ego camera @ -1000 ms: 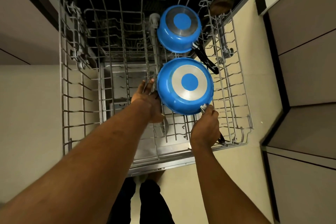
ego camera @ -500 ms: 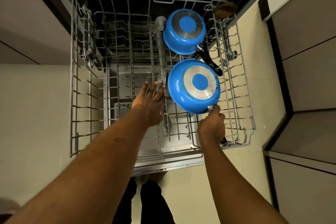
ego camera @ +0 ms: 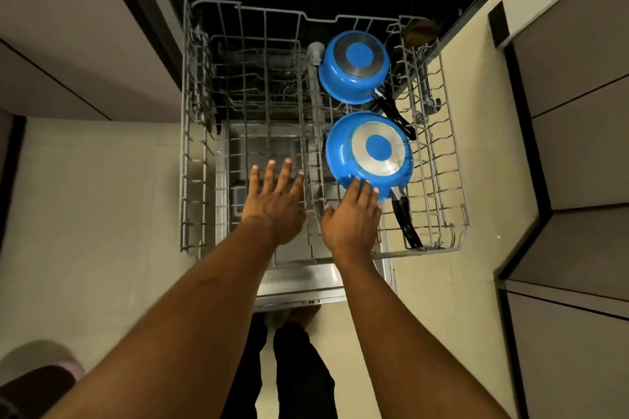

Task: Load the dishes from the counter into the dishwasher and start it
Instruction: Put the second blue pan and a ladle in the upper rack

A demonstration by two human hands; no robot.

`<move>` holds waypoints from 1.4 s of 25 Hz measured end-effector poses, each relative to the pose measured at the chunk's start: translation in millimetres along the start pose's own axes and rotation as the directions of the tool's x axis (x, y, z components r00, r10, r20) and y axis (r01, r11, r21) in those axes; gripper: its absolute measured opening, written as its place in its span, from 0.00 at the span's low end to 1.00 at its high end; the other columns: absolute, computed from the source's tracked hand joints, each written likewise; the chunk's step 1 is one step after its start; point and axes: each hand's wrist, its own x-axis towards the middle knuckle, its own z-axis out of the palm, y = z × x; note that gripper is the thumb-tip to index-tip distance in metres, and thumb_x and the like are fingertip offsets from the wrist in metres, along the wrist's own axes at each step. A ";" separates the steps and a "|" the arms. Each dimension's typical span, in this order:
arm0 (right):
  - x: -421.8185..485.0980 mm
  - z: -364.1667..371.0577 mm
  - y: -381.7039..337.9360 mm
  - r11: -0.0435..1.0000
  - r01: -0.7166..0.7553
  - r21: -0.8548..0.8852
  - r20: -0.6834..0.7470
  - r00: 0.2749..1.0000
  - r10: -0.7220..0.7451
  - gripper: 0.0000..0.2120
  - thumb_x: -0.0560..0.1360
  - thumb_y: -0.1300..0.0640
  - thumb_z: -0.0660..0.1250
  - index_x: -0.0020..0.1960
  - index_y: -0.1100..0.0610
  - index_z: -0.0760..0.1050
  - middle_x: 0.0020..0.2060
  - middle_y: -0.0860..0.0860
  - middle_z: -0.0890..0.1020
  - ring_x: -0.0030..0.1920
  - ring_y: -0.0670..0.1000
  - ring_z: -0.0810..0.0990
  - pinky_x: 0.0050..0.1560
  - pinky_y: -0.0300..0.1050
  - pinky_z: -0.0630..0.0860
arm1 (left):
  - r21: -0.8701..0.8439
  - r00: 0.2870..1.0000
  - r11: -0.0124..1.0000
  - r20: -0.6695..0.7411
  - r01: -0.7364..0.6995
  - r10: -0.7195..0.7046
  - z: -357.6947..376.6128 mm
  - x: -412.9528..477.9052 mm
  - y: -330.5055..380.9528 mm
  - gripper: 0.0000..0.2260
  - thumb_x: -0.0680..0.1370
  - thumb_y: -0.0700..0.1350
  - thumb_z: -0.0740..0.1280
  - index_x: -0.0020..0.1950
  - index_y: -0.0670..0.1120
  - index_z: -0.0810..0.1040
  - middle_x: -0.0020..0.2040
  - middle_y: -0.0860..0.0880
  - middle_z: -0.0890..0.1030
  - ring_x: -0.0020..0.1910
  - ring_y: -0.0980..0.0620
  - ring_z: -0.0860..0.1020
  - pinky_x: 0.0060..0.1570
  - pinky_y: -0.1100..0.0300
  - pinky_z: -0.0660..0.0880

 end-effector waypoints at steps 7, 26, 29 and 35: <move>-38.9 -54.9 -19.6 0.981 0.189 -0.048 0.074 0.980 -0.185 0.36 0.80 0.46 0.59 0.79 0.59 0.46 0.79 0.57 0.49 0.78 0.59 0.45 0.76 0.58 0.48 | -0.102 0.992 0.987 -0.025 0.121 -0.124 -30.8 -63.8 1.0 0.32 0.83 0.61 0.47 0.80 0.49 0.38 0.79 0.43 0.34 0.77 0.39 0.34 0.72 0.39 0.33; -155.6 -155.7 -267.8 0.802 0.582 -0.136 0.051 0.812 -0.581 0.36 0.80 0.44 0.59 0.79 0.57 0.46 0.79 0.55 0.48 0.78 0.57 0.43 0.76 0.58 0.46 | -0.391 0.853 0.861 -0.270 0.326 -0.446 -128.5 -253.8 -214.9 0.33 0.82 0.60 0.54 0.81 0.50 0.44 0.81 0.44 0.41 0.79 0.40 0.38 0.75 0.40 0.38; -185.7 -152.1 -355.1 0.784 0.610 -0.115 0.007 0.790 -0.614 0.37 0.79 0.44 0.60 0.79 0.56 0.46 0.79 0.55 0.49 0.78 0.57 0.44 0.76 0.58 0.47 | -0.399 0.814 0.840 -0.300 0.367 -0.497 -131.4 -286.9 -303.1 0.33 0.82 0.60 0.54 0.81 0.51 0.42 0.81 0.45 0.39 0.78 0.41 0.37 0.75 0.40 0.38; -227.8 -134.2 -477.5 0.733 0.676 -0.070 0.035 0.736 -0.676 0.37 0.80 0.45 0.60 0.79 0.55 0.44 0.79 0.54 0.47 0.78 0.57 0.43 0.77 0.57 0.47 | -0.389 0.785 0.822 -0.304 0.415 -0.540 -137.8 -320.5 -425.1 0.33 0.83 0.58 0.55 0.81 0.51 0.41 0.80 0.44 0.38 0.78 0.40 0.36 0.74 0.40 0.38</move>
